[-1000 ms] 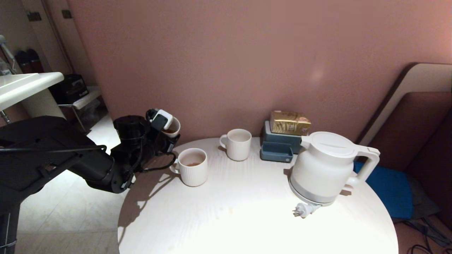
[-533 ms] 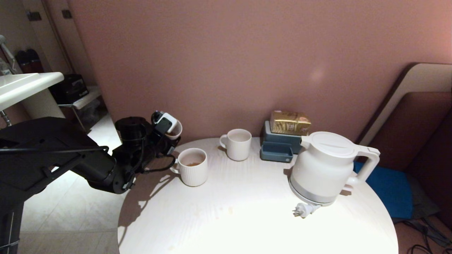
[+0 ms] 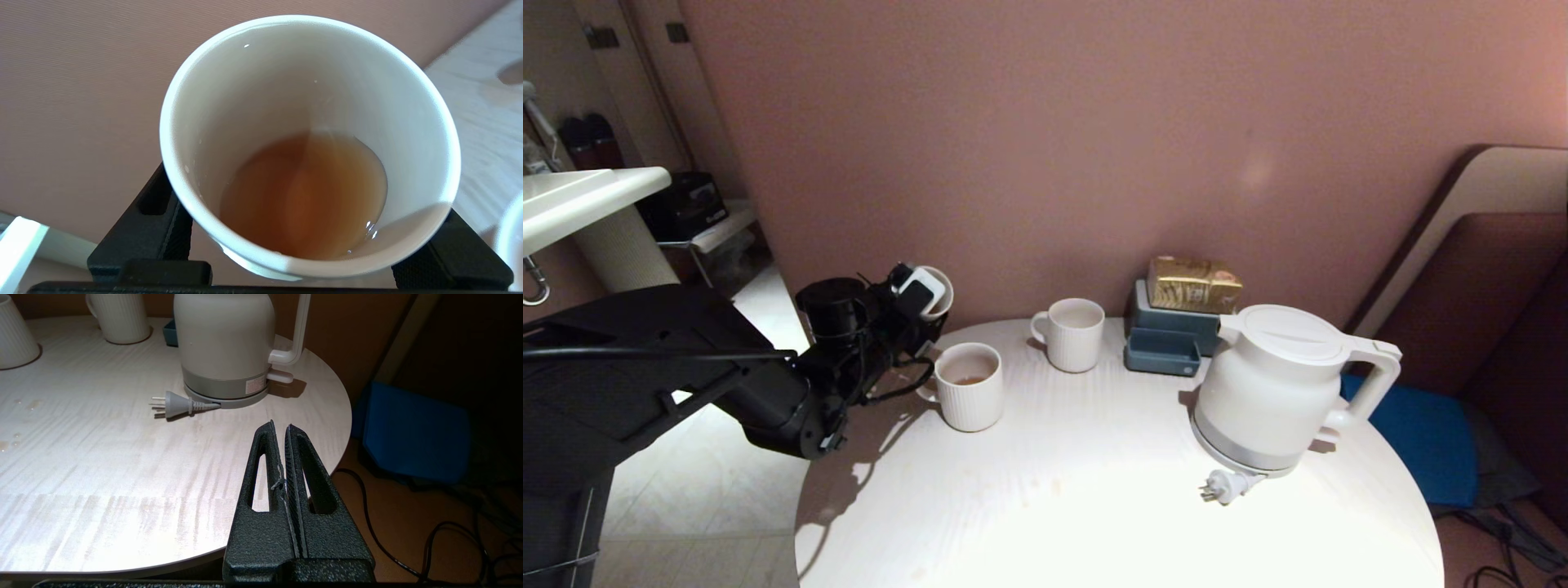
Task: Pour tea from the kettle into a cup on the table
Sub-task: Pour water into another cup
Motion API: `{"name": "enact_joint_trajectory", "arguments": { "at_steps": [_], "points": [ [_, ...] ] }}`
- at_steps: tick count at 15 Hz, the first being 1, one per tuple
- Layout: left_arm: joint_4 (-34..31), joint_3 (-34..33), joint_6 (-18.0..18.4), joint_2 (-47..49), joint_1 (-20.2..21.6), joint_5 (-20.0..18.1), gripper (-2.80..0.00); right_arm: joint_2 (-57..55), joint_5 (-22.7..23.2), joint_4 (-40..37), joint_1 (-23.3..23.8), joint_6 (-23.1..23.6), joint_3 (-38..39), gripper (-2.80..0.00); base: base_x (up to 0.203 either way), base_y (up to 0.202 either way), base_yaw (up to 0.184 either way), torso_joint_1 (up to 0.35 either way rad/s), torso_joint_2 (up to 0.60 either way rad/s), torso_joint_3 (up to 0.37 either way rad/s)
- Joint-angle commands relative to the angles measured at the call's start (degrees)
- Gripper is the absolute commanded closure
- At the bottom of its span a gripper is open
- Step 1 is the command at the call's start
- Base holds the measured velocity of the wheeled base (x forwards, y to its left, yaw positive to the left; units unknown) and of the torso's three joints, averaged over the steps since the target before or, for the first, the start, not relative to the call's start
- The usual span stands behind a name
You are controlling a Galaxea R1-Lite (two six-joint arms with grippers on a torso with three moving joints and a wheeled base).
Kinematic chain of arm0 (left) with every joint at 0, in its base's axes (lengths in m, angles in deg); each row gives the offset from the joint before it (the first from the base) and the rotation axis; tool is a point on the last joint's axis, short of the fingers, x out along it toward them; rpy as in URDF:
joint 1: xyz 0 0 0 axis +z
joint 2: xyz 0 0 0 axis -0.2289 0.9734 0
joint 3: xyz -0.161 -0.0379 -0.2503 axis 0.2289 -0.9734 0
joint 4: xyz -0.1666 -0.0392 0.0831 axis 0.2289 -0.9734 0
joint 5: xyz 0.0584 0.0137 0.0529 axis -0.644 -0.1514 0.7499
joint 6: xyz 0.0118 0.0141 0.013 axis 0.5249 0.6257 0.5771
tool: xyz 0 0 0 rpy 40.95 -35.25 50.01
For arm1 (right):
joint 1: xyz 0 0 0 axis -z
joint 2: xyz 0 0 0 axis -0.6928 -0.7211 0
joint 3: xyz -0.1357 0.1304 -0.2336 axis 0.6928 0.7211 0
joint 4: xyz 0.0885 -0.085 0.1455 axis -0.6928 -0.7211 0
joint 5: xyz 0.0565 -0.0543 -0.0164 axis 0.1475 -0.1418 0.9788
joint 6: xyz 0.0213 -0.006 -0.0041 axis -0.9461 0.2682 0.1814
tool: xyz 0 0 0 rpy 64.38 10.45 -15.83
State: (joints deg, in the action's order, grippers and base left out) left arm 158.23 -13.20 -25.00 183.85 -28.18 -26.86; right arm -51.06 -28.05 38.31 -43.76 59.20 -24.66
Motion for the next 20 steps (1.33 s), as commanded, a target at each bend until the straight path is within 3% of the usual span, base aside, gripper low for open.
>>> {"name": "enact_joint_trajectory", "arguments": {
  "at_steps": [1,20],
  "points": [
    [0.5,-0.1,0.6,0.5,-0.2,0.0,0.00,-0.1,0.0,0.0,0.0,0.0,0.0,0.00,0.000,0.000,0.000,0.000,0.00,0.000],
    [6.5,-1.8,14.3,1.6,-0.3,-1.6,0.00,-0.1,-0.1,0.0,0.0,-0.1,0.0,0.00,0.000,0.000,0.000,0.000,0.00,0.000]
  ]
}}
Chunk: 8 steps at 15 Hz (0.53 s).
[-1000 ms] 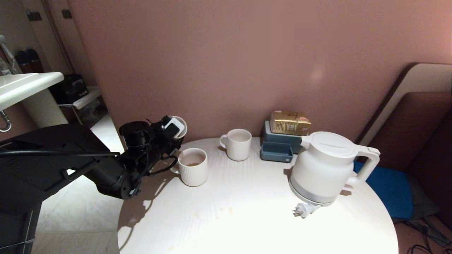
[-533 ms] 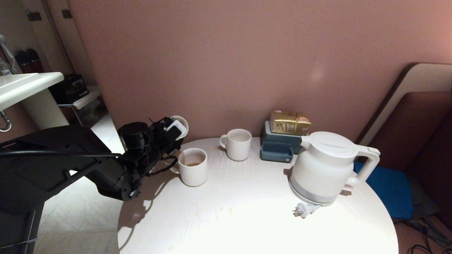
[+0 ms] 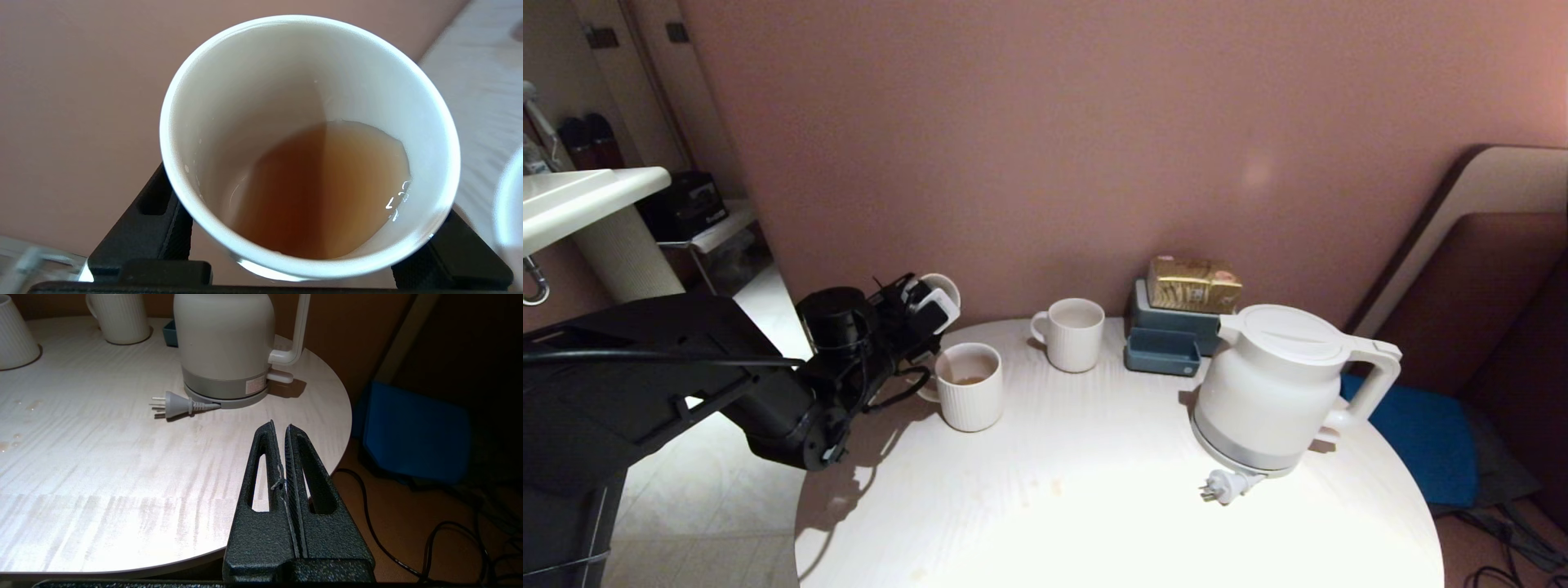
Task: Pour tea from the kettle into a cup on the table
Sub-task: Pour water into another cup
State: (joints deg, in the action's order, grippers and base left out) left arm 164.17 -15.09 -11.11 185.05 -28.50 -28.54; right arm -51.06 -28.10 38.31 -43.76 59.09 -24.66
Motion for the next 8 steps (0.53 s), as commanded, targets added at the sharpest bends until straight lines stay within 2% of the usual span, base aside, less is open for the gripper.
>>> {"name": "enact_joint_trajectory", "arguments": {
  "at_steps": [1,3,8],
  "points": [
    [1.1,0.3,1.8,0.8,0.0,0.0,0.00,-0.1,0.0,0.0,0.0,0.0,-0.1,0.00,0.000,0.000,0.000,0.000,0.00,0.000],
    [1.4,0.6,2.8,0.8,-0.1,0.0,0.00,-0.1,0.0,0.0,0.0,0.0,-0.1,0.00,0.000,0.000,0.000,0.000,0.00,0.000],
    [1.1,1.5,8.0,0.5,-0.3,-2.0,0.00,-0.1,0.0,0.1,0.0,0.0,-0.1,0.00,0.000,0.000,0.000,0.000,0.00,0.000]
  ]
}}
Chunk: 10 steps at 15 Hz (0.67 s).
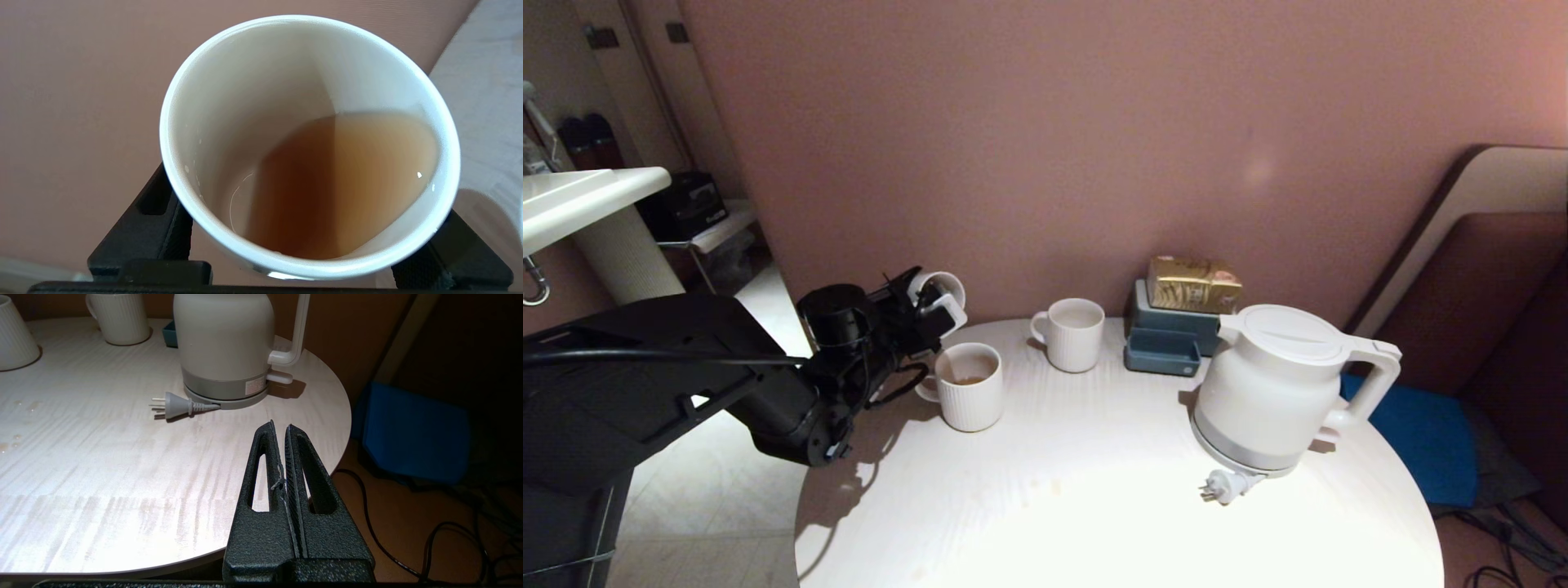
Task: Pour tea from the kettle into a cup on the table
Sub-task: Pour water into another cup
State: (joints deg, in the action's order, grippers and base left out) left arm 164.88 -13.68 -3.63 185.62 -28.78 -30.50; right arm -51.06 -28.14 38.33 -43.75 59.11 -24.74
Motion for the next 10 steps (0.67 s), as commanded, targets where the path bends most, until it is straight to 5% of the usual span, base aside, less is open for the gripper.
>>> {"name": "enact_joint_trajectory", "arguments": {
  "at_steps": [1,10],
  "points": [
    [0.5,0.1,1.9,-0.1,-0.4,-0.2,0.00,-0.1,0.0,0.0,0.0,0.0,0.1,0.00,0.000,0.000,0.000,0.000,0.00,0.000],
    [0.7,0.4,8.2,-0.2,-0.8,-1.3,0.00,-0.1,0.0,0.0,0.0,0.0,0.1,0.00,0.000,0.000,0.000,0.000,0.00,0.000]
  ]
}}
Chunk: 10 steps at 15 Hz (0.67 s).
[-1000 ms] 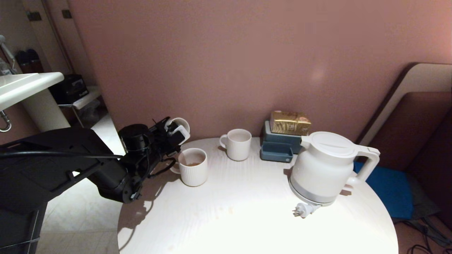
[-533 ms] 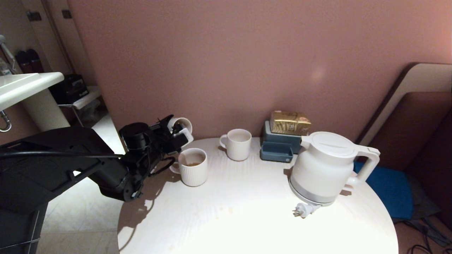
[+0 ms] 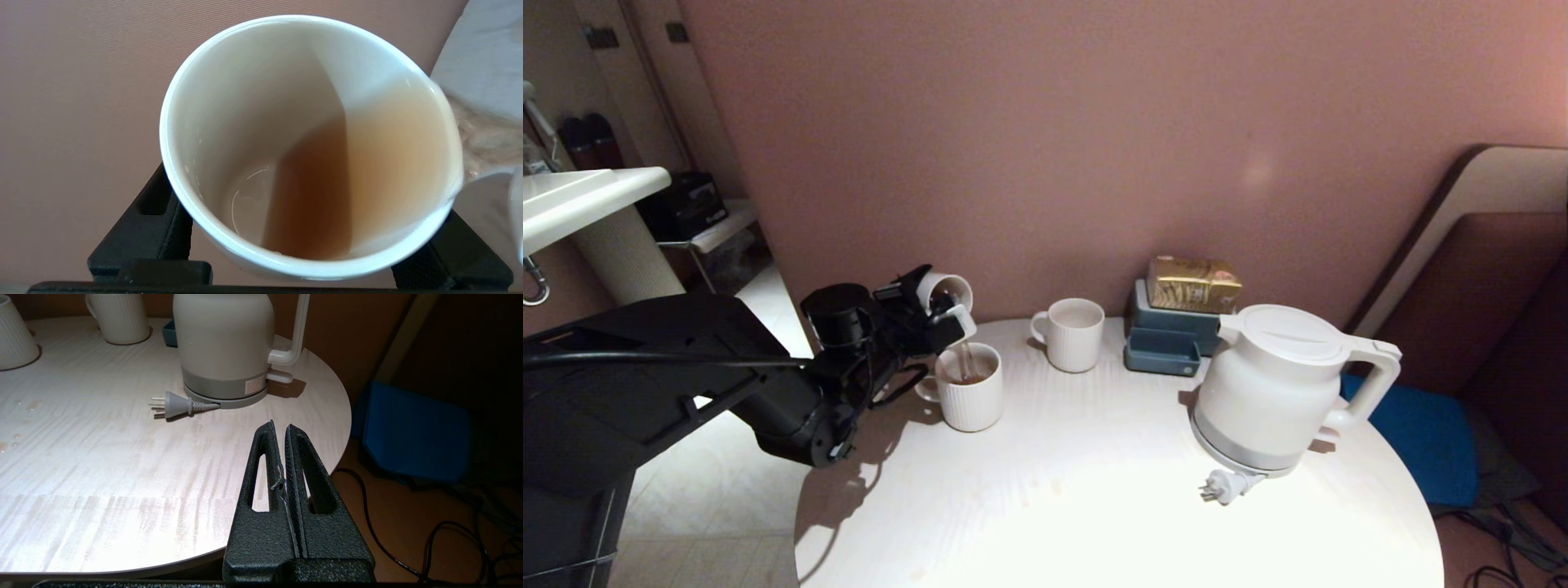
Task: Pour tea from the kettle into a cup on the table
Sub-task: Pour water into another cup
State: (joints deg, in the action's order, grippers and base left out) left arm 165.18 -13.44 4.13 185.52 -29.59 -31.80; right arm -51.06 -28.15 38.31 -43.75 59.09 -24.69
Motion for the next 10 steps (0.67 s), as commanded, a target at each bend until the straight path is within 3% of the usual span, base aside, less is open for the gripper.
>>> {"name": "enact_joint_trajectory", "arguments": {
  "at_steps": [1,10],
  "points": [
    [0.4,0.6,0.9,-0.1,0.0,0.0,0.00,-0.1,0.0,0.0,0.0,0.0,0.0,0.00,0.000,0.000,0.000,0.000,0.00,0.000],
    [0.4,2.5,7.1,-0.1,0.0,-0.2,0.00,-0.1,0.0,0.0,0.0,0.0,0.0,0.00,0.000,0.000,0.000,0.000,0.00,0.000]
  ]
}}
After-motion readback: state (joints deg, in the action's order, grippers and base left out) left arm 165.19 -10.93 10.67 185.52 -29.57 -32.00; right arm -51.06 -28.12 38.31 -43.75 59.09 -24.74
